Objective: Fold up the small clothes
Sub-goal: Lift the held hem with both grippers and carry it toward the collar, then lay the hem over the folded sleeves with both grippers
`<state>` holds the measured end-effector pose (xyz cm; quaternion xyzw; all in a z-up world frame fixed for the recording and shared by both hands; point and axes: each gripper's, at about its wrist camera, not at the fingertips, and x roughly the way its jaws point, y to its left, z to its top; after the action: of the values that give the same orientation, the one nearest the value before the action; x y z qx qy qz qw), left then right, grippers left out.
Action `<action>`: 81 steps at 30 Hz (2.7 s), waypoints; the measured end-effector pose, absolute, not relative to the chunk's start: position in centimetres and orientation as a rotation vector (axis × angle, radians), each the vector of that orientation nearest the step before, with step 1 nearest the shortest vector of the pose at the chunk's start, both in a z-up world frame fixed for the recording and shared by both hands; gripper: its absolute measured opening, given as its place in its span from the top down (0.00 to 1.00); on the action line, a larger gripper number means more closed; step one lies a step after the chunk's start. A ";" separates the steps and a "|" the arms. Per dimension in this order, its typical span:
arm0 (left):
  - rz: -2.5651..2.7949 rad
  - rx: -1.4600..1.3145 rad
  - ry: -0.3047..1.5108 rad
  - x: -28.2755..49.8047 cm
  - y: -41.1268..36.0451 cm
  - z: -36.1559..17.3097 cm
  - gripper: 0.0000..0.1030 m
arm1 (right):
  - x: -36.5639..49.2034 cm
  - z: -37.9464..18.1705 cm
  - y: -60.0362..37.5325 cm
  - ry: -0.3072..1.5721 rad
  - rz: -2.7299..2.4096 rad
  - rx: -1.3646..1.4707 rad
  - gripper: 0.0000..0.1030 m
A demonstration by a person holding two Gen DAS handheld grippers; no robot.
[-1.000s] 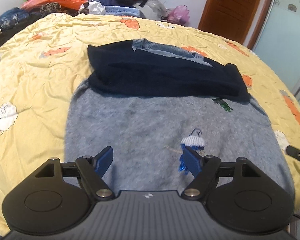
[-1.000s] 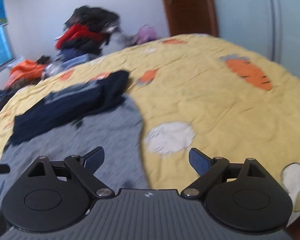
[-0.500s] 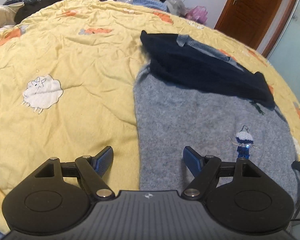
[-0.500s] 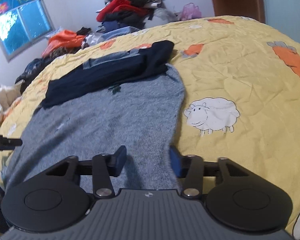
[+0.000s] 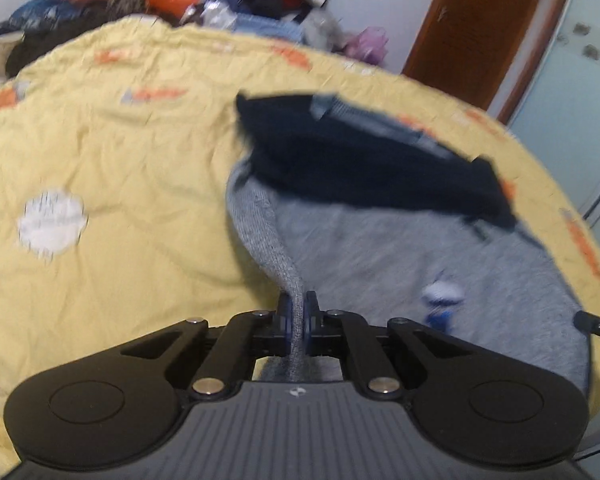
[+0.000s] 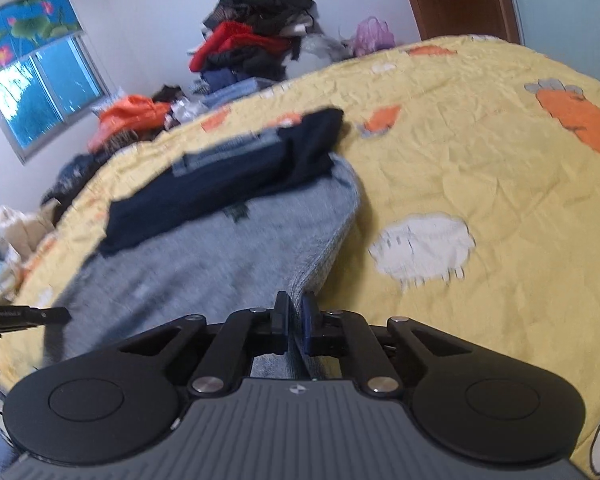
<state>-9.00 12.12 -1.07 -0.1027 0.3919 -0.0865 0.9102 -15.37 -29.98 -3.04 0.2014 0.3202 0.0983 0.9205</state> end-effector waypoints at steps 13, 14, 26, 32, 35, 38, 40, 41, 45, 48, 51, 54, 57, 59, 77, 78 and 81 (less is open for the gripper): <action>-0.092 -0.187 0.766 -1.2 12.4 0.6 0.95 | -7.9 -1.6 -31.5 0.634 0.152 0.390 0.89; -0.073 -0.166 0.778 -0.9 12.1 0.1 0.95 | -7.8 -1.9 -31.5 0.648 0.150 0.396 0.87; -0.022 -0.042 0.832 -5.4 12.0 -2.6 0.33 | -13.5 -4.1 -32.2 0.754 0.145 0.386 0.47; -0.064 -0.147 0.910 -9.3 13.7 -3.7 0.32 | -15.9 -5.4 -32.0 0.800 0.191 0.440 0.43; -0.121 -0.215 0.922 -11.1 14.8 -4.0 0.32 | -17.3 -5.7 -32.5 0.803 0.253 0.471 0.42; -0.194 -0.273 0.923 -12.7 15.7 -4.1 0.33 | -18.6 -5.7 -33.2 0.811 0.296 0.481 0.42; -0.244 -0.292 0.922 -13.6 15.8 -4.2 0.33 | -19.4 -5.7 -33.2 0.814 0.316 0.452 0.43; -0.268 -0.288 0.923 -14.0 15.5 -4.2 0.34 | -19.6 -5.7 -33.0 0.815 0.326 0.436 0.43; -0.303 -0.198 0.921 -15.2 12.9 -4.1 0.39 | -19.9 -5.7 -30.7 0.814 0.383 0.379 0.42; -0.326 -0.157 0.919 -15.7 11.2 -4.1 0.53 | -19.8 -5.6 -28.8 0.800 0.390 0.334 0.48; -0.329 -0.187 0.951 -15.7 10.8 -4.5 0.89 | -19.4 -5.8 -27.6 0.800 0.351 0.291 0.79; -0.326 -0.250 0.985 -15.5 11.3 -4.8 0.91 | -19.3 -5.4 -27.5 0.779 0.352 0.326 0.80; -0.346 -0.254 0.930 -15.5 11.2 -2.9 0.92 | -19.0 -4.0 -28.5 0.732 0.387 0.421 0.81; -0.365 -0.248 0.873 -15.3 10.9 -0.8 0.92 | -18.8 -2.5 -29.0 0.685 0.410 0.464 0.81; -0.265 -0.110 0.719 -6.6 7.2 4.6 0.92 | -10.2 1.9 -30.0 0.528 0.313 0.496 0.81; -0.257 -0.111 0.730 -6.1 7.2 4.3 0.92 | -9.5 1.2 -30.2 0.544 0.296 0.512 0.81; -0.231 -0.114 0.768 -4.8 7.4 3.1 0.92 | -8.1 -0.4 -30.5 0.580 0.254 0.527 0.81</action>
<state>-4.75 7.43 3.15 -0.0557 0.3735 -0.1122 0.9191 -8.14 -30.49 -0.44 0.2563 0.2819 0.1232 0.9163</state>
